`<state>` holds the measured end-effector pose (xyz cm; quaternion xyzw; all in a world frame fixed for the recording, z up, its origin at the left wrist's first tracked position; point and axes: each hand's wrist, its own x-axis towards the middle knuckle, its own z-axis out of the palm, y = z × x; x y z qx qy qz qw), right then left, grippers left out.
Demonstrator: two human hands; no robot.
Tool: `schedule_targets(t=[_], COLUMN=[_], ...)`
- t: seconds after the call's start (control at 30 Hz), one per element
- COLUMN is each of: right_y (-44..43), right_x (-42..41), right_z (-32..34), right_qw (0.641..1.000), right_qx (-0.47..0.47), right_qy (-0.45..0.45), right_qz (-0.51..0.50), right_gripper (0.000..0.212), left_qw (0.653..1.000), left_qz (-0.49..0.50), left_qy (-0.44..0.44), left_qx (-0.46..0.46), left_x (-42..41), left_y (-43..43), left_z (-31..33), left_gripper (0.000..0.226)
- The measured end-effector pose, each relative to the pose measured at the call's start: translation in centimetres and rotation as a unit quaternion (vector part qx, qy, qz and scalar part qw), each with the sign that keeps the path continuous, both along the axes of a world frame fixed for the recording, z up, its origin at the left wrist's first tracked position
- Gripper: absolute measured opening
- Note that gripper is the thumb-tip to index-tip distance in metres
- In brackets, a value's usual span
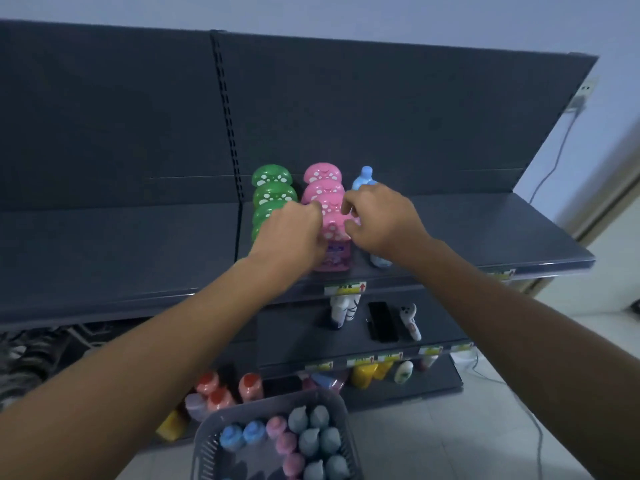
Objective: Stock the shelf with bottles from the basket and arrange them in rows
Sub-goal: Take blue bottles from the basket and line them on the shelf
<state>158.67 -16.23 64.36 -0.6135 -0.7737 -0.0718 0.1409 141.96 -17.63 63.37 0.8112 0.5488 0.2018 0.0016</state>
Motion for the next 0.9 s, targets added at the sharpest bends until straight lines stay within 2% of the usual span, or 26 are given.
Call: schedule_targets(t=[0.3,0.53,0.8,0.9], right_y=[-5.9,-7.7,-9.3,-10.2], right_x=[-8.5,-12.2,-14.0,-14.4], right_z=[-5.4,-12.9,-23.8,-28.2], right_qw=[1.0,0.992,0.974,0.964], right_qx=[0.001,-0.111,-0.209,-0.248], right_qy=[0.002,0.006,0.014,0.004], right_qz=[0.02,0.068,0.085,0.091], right_gripper=[0.019,0.021,0.022,0.022], left_qw=[0.999,0.99,0.96,0.949], left_qz=[0.016,0.049,0.09,0.093], left_qy=[0.04,0.061,0.07,0.085], left_qx=[-0.019,-0.113,-0.255,-0.288], left_x=[-9.0,-13.4,-15.4,-15.8], left_y=[-4.9,-7.2,-9.7,-11.0], left_z=[-4.8,-12.3,-23.9,-28.8], left_gripper=[0.022,0.024,0.012,0.022])
